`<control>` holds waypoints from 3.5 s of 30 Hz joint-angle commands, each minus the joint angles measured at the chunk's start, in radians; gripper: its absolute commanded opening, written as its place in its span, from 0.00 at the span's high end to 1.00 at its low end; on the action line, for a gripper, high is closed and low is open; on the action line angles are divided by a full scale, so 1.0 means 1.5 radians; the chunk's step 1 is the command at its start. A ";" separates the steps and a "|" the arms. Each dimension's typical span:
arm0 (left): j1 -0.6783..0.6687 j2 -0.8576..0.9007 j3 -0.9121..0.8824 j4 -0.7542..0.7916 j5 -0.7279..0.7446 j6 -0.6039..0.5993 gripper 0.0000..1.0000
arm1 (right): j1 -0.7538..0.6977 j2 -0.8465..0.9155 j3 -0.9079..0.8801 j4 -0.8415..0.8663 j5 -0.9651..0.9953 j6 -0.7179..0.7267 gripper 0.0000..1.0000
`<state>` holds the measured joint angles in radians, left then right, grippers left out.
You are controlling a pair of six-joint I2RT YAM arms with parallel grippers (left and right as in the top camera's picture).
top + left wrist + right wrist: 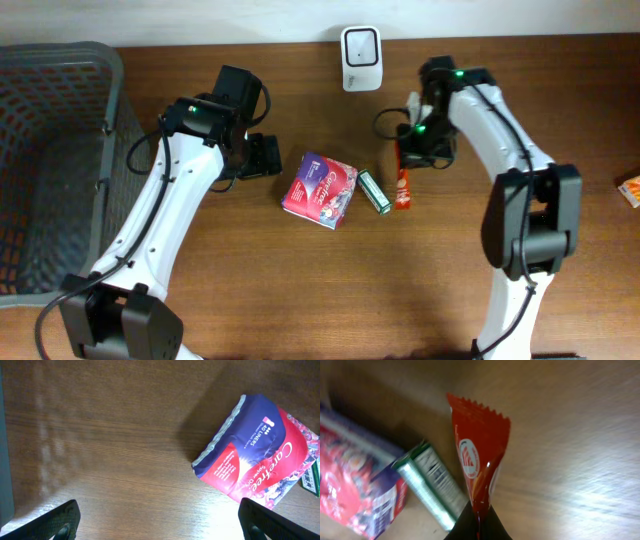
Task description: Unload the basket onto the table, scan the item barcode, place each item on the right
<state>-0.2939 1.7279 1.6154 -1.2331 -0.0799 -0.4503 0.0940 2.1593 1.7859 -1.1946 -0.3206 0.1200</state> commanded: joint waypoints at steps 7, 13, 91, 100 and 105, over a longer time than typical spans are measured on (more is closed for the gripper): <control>0.002 -0.005 0.001 -0.001 -0.005 -0.006 0.01 | -0.116 -0.003 -0.136 0.091 0.088 -0.057 0.18; 0.002 -0.005 0.001 -0.001 -0.005 -0.006 0.01 | -0.083 -0.003 -0.045 -0.031 0.112 -0.054 0.29; 0.002 -0.005 0.001 -0.001 -0.005 -0.006 0.01 | -0.506 0.084 0.177 0.154 0.350 0.169 0.96; 0.002 -0.005 0.001 -0.001 -0.005 -0.006 0.01 | -0.499 0.087 0.134 0.154 0.341 0.170 0.57; 0.002 -0.005 0.001 -0.001 -0.005 -0.006 0.01 | -0.498 0.015 0.171 0.069 0.230 0.170 0.53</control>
<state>-0.2939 1.7275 1.6154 -1.2331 -0.0795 -0.4507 -0.6582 2.2784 1.9972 -1.0504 0.1551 0.3695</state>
